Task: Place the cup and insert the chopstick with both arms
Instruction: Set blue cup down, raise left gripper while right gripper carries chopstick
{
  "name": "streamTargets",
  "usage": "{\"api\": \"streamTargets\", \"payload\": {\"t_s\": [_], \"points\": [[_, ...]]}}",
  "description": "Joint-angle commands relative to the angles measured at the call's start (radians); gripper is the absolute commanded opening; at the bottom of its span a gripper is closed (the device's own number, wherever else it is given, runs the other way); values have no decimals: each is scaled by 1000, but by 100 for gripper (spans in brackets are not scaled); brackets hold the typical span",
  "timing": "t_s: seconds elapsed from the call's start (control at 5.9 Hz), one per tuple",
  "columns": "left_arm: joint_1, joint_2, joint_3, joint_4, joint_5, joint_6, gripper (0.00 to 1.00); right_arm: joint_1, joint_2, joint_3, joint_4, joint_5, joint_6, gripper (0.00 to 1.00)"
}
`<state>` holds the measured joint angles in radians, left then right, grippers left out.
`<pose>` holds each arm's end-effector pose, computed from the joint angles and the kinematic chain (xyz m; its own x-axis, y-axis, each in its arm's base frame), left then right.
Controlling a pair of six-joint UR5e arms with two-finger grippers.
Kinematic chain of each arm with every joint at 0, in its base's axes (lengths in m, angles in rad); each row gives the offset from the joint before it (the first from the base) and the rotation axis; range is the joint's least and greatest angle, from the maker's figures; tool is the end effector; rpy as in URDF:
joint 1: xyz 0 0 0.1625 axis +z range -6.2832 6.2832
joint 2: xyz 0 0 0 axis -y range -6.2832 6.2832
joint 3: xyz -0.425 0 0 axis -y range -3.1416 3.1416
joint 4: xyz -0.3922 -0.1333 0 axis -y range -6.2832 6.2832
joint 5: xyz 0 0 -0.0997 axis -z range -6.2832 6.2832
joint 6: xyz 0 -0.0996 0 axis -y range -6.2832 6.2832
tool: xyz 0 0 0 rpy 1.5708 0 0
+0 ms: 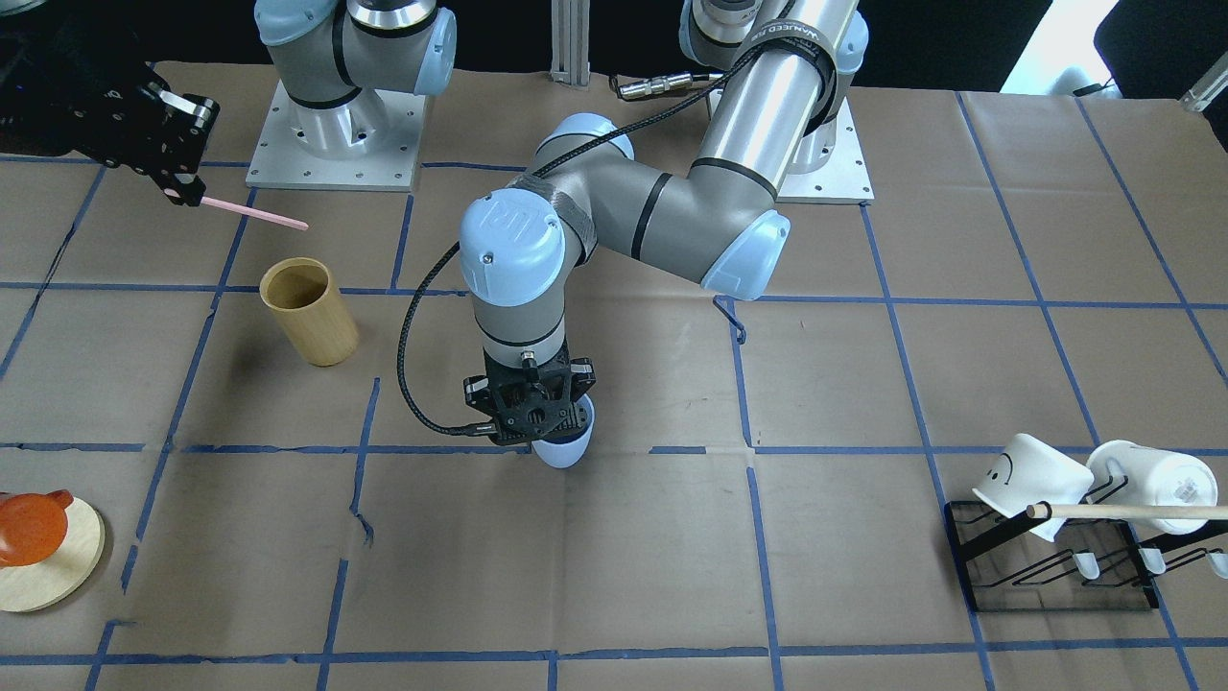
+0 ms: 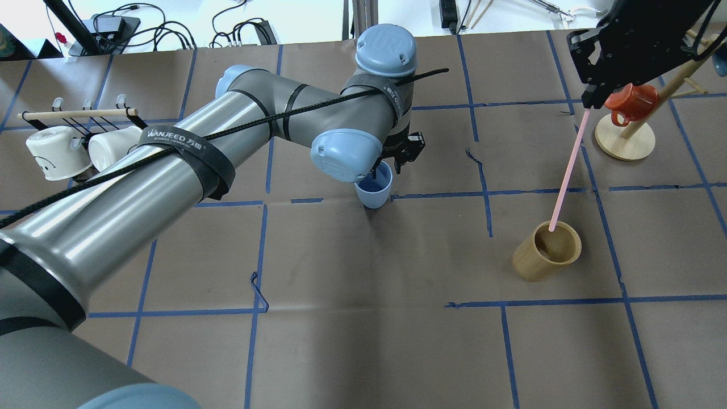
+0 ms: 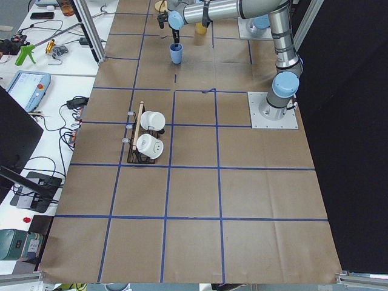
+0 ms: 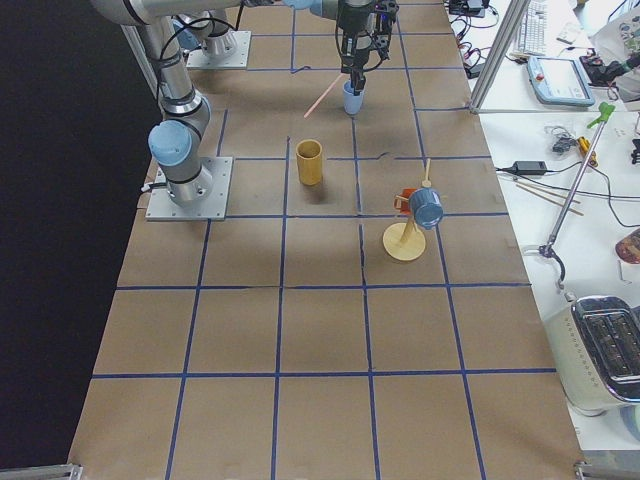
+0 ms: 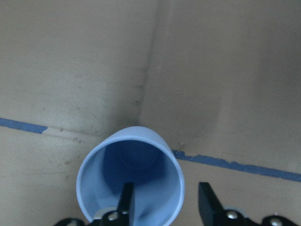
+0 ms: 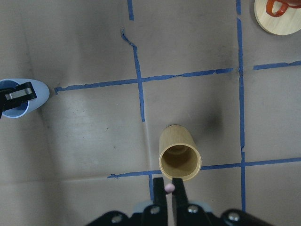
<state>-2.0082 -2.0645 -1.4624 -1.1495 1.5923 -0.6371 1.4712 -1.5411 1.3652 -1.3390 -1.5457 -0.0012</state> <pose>-0.4018 -0.5496 0.2934 -0.9801 -0.1987 0.0041 -0.1987 0.9792 -0.0417 0.0861 -0.5038 0.5510 -0.9947 0.0996 -0.0251 0.0981 0.9936 0.0558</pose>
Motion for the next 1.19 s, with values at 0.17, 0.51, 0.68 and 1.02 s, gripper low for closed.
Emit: {"api": "streamTargets", "payload": {"t_s": [0.17, 0.51, 0.68, 1.02], "points": [[107, 165, 5, -161, -18, 80, 99, 62, 29, 0, -51, -5, 18, 5], [240, 356, -25, -394, -40, 439, 99, 124, 79, -8, -136, -7, 116, 5], [320, 430, -27, -498, -40, 624, 99, 170, 129, -46, -169, -5, 195, 5], [351, 521, -36, -541, -43, 717, 99, 304, 333, -270, -177, -4, 402, 5]]}}
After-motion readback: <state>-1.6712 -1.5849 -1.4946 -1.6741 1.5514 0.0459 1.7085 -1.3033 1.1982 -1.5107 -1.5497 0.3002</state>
